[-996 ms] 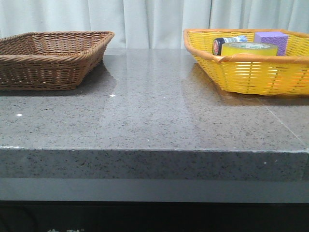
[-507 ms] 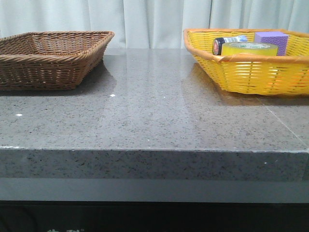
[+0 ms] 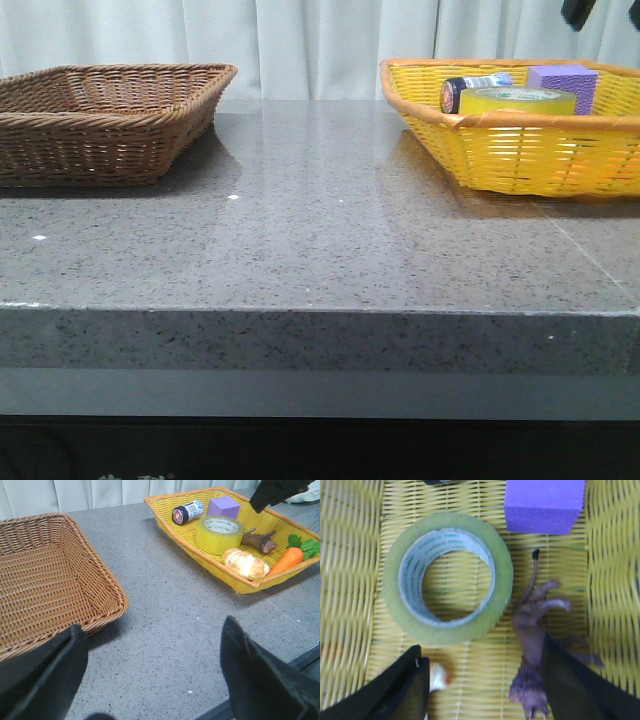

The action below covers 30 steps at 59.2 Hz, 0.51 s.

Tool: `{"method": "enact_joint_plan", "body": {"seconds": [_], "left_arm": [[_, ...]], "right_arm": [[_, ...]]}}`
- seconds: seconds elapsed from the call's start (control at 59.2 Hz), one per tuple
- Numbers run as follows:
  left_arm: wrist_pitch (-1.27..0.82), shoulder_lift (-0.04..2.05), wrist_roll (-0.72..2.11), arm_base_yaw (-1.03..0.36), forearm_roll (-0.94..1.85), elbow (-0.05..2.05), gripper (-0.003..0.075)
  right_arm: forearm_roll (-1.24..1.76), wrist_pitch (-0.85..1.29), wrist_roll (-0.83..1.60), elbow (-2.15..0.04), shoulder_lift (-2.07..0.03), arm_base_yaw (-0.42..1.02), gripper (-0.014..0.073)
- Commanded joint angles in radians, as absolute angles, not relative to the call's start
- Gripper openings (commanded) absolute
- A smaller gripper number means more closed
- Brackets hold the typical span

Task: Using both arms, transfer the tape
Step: 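Reach the right gripper down into the yellow basket over the tape roll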

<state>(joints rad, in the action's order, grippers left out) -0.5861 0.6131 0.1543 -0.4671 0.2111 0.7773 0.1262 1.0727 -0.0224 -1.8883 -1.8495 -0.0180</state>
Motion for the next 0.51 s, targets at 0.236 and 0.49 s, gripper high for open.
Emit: {"method": "enact_joint_plan", "body": {"seconds": [0.236,0.49], "left_arm": [[-0.512,0.619,0.155,-0.476,0.228,0.811,0.0545],[-0.512,0.619,0.155,-0.476,0.228,0.811,0.0545]], "right_arm": [[0.134,1.062,-0.036,-2.113,-1.995,-0.031,0.0462],[0.135,1.048,-0.036,-2.132,-2.071,-0.031,0.041]]}}
